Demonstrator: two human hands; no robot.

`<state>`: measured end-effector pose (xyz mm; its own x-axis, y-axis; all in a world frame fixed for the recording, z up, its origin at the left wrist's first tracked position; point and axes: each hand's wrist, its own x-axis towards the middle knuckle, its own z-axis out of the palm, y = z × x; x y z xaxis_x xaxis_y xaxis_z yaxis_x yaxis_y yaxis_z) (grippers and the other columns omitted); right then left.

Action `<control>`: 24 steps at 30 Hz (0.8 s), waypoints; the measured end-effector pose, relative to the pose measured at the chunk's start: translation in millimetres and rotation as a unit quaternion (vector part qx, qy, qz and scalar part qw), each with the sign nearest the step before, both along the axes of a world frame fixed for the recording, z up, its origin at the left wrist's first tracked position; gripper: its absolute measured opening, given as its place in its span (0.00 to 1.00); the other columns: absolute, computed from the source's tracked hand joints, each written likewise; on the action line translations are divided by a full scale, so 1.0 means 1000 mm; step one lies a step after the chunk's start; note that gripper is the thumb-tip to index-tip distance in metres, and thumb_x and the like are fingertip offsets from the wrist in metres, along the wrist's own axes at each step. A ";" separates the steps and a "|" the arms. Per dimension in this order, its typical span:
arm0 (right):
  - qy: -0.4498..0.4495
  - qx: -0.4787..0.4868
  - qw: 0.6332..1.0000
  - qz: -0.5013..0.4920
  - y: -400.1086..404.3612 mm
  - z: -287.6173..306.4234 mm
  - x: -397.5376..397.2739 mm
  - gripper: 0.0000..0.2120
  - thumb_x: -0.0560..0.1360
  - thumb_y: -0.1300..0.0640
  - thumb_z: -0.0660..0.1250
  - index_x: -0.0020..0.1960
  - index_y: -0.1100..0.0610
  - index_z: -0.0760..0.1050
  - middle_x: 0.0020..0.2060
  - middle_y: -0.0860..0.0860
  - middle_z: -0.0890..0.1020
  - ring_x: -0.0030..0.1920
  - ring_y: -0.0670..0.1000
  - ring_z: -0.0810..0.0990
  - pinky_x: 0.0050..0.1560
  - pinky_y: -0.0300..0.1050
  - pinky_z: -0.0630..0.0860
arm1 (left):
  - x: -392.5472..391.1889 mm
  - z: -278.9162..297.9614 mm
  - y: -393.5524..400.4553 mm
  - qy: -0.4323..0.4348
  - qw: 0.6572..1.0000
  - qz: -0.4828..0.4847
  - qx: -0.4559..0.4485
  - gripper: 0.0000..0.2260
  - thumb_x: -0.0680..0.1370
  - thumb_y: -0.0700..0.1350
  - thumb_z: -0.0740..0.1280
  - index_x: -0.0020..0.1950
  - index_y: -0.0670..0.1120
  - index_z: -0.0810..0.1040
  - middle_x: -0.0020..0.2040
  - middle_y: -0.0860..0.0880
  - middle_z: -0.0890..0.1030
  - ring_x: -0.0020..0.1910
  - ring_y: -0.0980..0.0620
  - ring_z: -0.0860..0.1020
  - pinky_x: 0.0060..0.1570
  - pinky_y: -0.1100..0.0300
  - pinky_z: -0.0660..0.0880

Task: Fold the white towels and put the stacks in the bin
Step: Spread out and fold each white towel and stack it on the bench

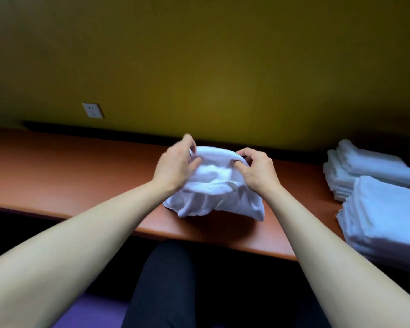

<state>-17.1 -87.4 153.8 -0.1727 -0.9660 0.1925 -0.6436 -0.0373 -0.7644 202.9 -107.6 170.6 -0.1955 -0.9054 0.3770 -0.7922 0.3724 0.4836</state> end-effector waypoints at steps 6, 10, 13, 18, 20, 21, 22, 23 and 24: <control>0.010 0.063 0.997 -0.032 0.001 -0.038 -0.020 0.05 0.73 0.52 0.67 0.46 0.46 0.81 0.40 0.44 0.84 0.46 0.52 0.81 0.49 0.49 0.78 | 0.001 -0.066 0.034 -0.098 0.978 -0.146 0.108 0.24 0.75 0.54 0.57 0.69 0.48 0.73 0.65 0.45 0.78 0.63 0.42 0.75 0.61 0.48 0.72; 0.003 0.068 0.997 -0.044 -0.002 -0.048 -0.026 0.06 0.74 0.52 0.68 0.49 0.46 0.81 0.44 0.46 0.82 0.49 0.53 0.80 0.51 0.48 0.77 | 0.001 -0.087 0.029 -0.127 0.980 -0.153 0.018 0.25 0.73 0.53 0.62 0.69 0.48 0.76 0.68 0.43 0.76 0.61 0.38 0.76 0.56 0.43 0.77; 0.051 -0.041 0.993 -0.103 0.008 -0.050 -0.018 0.10 0.74 0.47 0.69 0.53 0.48 0.77 0.48 0.49 0.74 0.48 0.54 0.77 0.55 0.51 0.74 | -0.012 -0.080 0.018 -0.011 0.997 -0.068 0.038 0.21 0.76 0.52 0.57 0.63 0.49 0.81 0.57 0.46 0.78 0.53 0.42 0.76 0.51 0.44 0.76; 0.088 -0.077 0.993 -0.019 0.045 -0.072 0.005 0.19 0.69 0.41 0.71 0.52 0.51 0.73 0.46 0.46 0.76 0.47 0.53 0.77 0.48 0.50 0.70 | -0.028 -0.053 0.010 0.108 0.990 -0.064 0.065 0.13 0.79 0.45 0.61 0.60 0.50 0.82 0.49 0.49 0.81 0.47 0.47 0.77 0.53 0.51 0.74; 0.098 -0.035 0.993 -0.054 0.048 -0.085 0.006 0.11 0.70 0.54 0.69 0.51 0.52 0.72 0.45 0.49 0.78 0.49 0.60 0.77 0.49 0.52 0.71 | -0.031 -0.043 0.010 0.111 0.989 -0.068 0.076 0.13 0.80 0.41 0.62 0.61 0.51 0.82 0.49 0.53 0.83 0.47 0.50 0.78 0.53 0.55 0.73; 0.081 -0.022 0.993 -0.079 0.048 -0.086 0.006 0.09 0.70 0.59 0.66 0.50 0.53 0.72 0.45 0.52 0.78 0.49 0.62 0.77 0.48 0.52 0.72 | -0.030 -0.039 0.011 0.105 0.989 -0.068 0.075 0.14 0.80 0.43 0.62 0.61 0.52 0.82 0.49 0.53 0.84 0.47 0.49 0.79 0.52 0.54 0.74; 0.060 -0.009 0.993 -0.103 0.047 -0.084 0.005 0.09 0.71 0.61 0.64 0.50 0.53 0.72 0.45 0.53 0.79 0.48 0.63 0.77 0.47 0.52 0.73 | -0.027 -0.035 0.010 0.095 0.991 -0.065 0.068 0.16 0.79 0.45 0.60 0.62 0.53 0.81 0.50 0.53 0.85 0.48 0.48 0.80 0.53 0.53 0.75; 0.039 0.000 0.991 -0.126 0.044 -0.078 0.003 0.10 0.71 0.63 0.62 0.51 0.52 0.72 0.45 0.55 0.80 0.48 0.63 0.78 0.46 0.52 0.73 | -0.024 -0.031 0.009 0.079 0.994 -0.059 0.056 0.18 0.78 0.47 0.59 0.64 0.54 0.81 0.51 0.51 0.85 0.50 0.45 0.80 0.53 0.51 0.76; 0.025 0.000 0.988 -0.151 0.041 -0.069 -0.002 0.12 0.72 0.63 0.62 0.52 0.52 0.73 0.45 0.55 0.81 0.47 0.63 0.78 0.45 0.51 0.73 | -0.019 -0.026 0.005 0.061 0.996 -0.051 0.038 0.19 0.77 0.47 0.58 0.65 0.53 0.80 0.51 0.49 0.86 0.51 0.43 0.81 0.53 0.49 0.76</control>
